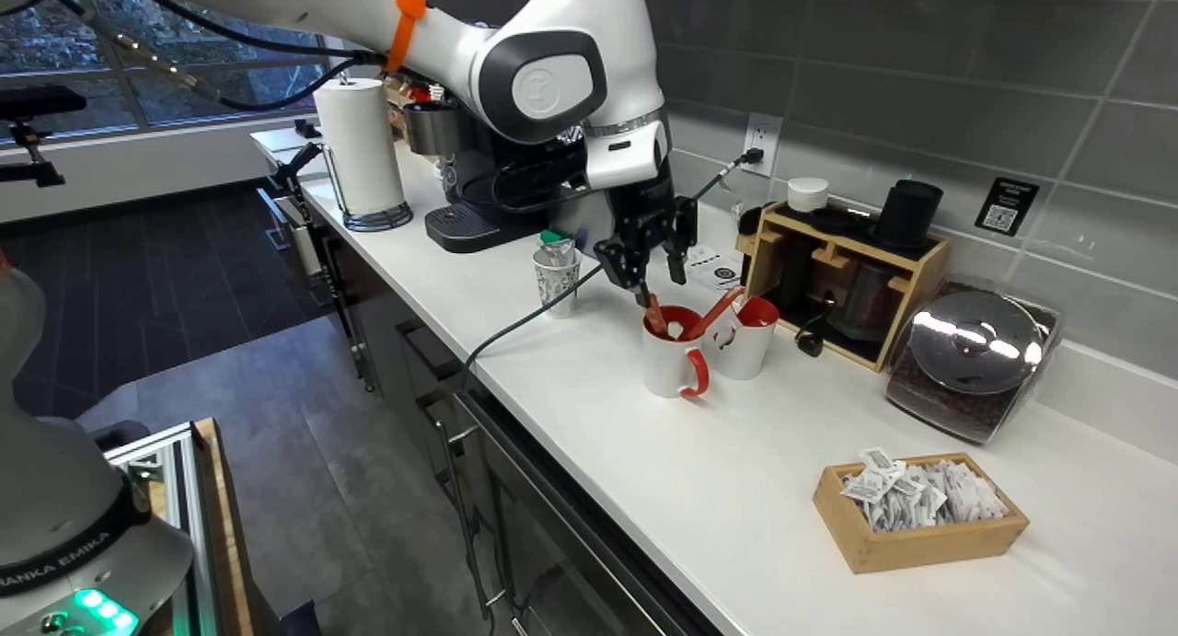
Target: Move the orange object to the left cup
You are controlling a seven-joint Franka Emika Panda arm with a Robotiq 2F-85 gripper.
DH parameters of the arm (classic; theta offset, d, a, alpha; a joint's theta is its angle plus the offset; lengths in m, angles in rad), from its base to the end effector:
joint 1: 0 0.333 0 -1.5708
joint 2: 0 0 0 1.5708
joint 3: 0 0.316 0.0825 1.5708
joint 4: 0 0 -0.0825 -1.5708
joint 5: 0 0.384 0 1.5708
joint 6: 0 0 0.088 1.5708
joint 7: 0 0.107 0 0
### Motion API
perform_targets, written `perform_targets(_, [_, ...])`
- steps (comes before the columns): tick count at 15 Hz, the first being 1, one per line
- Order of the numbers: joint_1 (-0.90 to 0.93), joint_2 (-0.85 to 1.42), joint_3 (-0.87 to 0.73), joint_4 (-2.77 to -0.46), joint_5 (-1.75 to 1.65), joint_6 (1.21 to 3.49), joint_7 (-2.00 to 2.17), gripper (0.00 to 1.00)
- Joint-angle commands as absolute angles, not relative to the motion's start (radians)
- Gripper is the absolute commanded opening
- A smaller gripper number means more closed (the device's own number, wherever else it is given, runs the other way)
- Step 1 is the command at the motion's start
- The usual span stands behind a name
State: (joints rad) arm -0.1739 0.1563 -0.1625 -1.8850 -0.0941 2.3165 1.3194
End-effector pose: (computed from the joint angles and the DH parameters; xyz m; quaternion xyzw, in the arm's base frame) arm 0.5898 -0.2036 0.4540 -0.6905 0.7082 -0.1455 0.0201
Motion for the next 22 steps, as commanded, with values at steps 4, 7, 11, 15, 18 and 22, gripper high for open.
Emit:
perform_targets(4, [-0.145,0.158,-0.184,-1.874,-0.113,2.334,1.363,0.06])
perform_targets(7, [-0.135,0.107,-0.189,-1.879,-0.17,2.31,1.36,0.0])
perform_targets(11, [-0.128,0.022,-0.185,-1.891,-0.296,2.278,1.361,0.02])
perform_targets(15, [-0.141,-0.069,-0.166,-1.911,-0.282,2.244,1.348,0.02])
perform_targets(18, [-0.151,-0.144,-0.152,-1.931,-0.293,2.211,1.35,0.02])
perform_targets(22, [-0.15,-0.264,-0.119,-1.986,-0.274,2.157,1.297,0.02])
